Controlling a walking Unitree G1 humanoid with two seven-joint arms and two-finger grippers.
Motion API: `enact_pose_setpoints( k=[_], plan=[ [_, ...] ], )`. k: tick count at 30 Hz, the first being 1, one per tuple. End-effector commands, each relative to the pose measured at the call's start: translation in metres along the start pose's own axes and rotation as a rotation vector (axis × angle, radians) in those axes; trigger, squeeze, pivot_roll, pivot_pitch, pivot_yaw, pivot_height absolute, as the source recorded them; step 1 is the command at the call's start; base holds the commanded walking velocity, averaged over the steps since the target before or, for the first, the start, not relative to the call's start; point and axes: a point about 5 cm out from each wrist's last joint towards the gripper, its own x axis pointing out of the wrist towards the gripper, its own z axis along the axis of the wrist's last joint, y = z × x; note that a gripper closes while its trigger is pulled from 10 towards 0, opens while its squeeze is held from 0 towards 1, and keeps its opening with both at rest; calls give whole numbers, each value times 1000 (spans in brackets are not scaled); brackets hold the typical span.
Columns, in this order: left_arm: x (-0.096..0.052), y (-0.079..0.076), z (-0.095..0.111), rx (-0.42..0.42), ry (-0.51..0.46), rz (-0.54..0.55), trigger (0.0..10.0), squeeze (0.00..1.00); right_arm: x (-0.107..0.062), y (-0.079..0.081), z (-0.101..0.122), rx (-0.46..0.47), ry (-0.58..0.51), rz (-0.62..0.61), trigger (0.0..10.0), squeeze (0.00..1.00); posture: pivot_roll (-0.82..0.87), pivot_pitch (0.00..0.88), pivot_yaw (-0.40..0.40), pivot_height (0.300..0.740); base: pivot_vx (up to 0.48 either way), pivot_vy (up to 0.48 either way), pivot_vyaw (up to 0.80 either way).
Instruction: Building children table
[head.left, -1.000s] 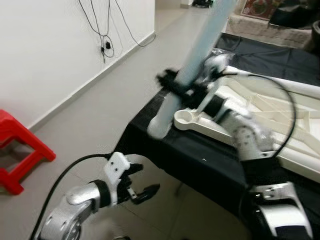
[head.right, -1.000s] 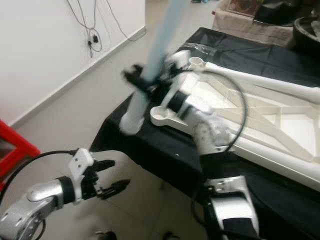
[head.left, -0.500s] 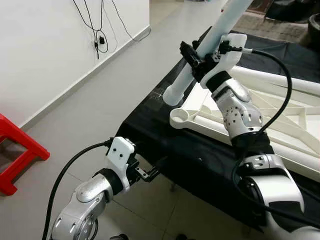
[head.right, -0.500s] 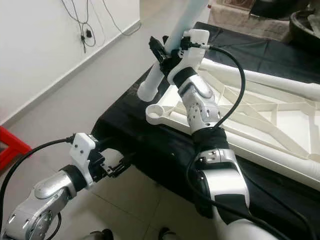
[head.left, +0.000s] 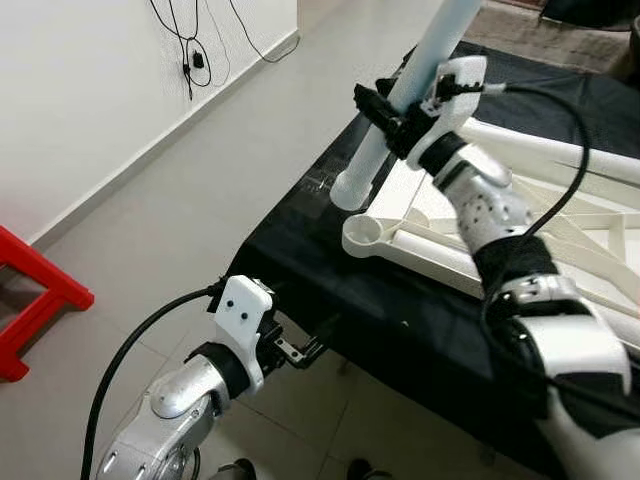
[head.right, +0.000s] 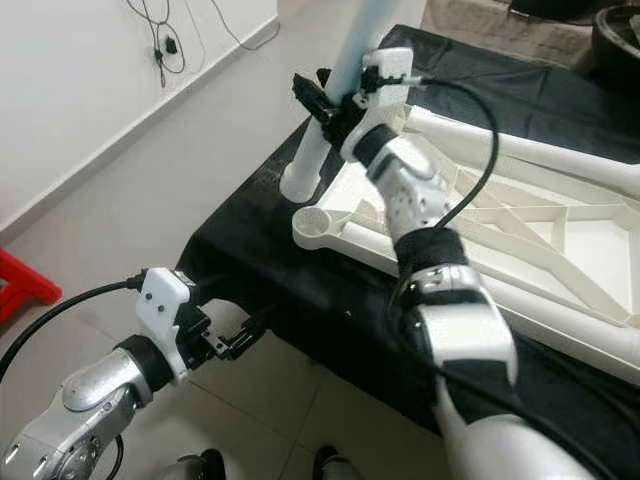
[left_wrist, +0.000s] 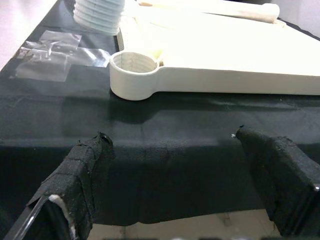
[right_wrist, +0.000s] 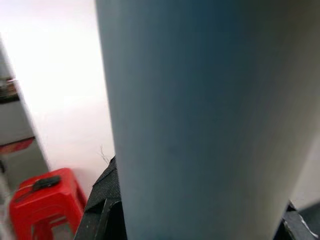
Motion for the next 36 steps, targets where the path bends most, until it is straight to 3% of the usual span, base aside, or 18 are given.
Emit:
enact_pose_setpoints(
  k=[1, 20, 24, 36],
  plan=[
    [-2, -4, -4, -7, 22, -6, 10000, 0, -2, 0, -2, -23, 26, 51, 0, 0, 93, 290, -72, 740, 0, 0, 0],
    [-7, -11, -6, -2, 52, -14, 10000, 0, -19, -11, -8, -49, 172, 208, 0, 0, 93, 315, -75, 740, 0, 0, 0],
    [-8, -11, -6, -3, 57, -16, 10000, 0, -27, -9, -13, -37, 267, 339, 0, 0, 90, 323, -73, 740, 0, 0, 0],
    [-8, -13, -7, -8, 65, -17, 10000, 0, -33, -1, -26, -8, 348, 496, 0, 0, 87, 323, -69, 740, 0, 0, 0]
  ],
)
